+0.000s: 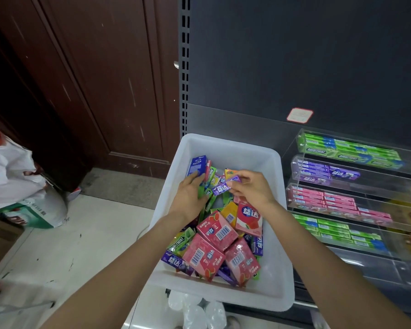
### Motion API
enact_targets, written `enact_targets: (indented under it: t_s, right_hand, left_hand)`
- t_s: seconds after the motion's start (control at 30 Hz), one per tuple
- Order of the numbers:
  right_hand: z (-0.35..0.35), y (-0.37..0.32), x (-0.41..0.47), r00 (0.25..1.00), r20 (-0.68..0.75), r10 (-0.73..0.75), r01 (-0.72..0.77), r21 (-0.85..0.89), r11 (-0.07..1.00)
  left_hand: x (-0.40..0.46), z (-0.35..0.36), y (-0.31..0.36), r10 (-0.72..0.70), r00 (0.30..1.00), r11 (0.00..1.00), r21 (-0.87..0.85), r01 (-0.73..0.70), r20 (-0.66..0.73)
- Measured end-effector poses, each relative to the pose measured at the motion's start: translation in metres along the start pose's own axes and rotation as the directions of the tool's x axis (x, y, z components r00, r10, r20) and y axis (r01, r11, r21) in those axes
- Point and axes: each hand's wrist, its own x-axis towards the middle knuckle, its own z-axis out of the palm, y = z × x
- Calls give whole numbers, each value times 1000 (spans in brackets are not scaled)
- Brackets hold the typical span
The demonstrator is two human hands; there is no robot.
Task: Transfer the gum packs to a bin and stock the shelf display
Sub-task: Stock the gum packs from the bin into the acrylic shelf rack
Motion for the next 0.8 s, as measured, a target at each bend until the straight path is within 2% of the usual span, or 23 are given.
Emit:
enact_targets:
  t_s: [0.07,0.13,0.27,0.4,0.5,0.57,0.67,0.8]
  right_hand:
    - [0,-9,-14,999,19,27,-29,171,985]
    - [6,-17,-28,999,51,13,-27,271,962]
    - [21,-24,-51,996,86,-38,10,303,953]
    - [39,-12,-69,982,163,-92,88,33,996]
    - [56,-5,-86,942,304,-141,186,-124,975]
    - [68,-1,-92,906,373,-201,299,-226,927]
    - [86,5,-96,850,445,-283,465,-381,799]
    - [104,10,-92,842,491,-225,470,-462,752]
  left_hand:
    - [-8,-7,8,45,998,991,-128,-49,-35]
    - [-20,-17,14,84,996,971,-220,-89,-31]
    - [-50,-37,13,103,990,968,-218,-122,-97]
    - [-89,-50,-1,31,962,991,-118,-65,-270]
    - [-119,-55,-14,-76,927,992,-122,33,-367]
    - [-134,-56,-22,-130,916,985,-152,77,-380]
    - [-153,-57,-32,-175,917,977,-177,117,-359]
    - [-160,-63,-36,-201,926,972,-178,150,-319]
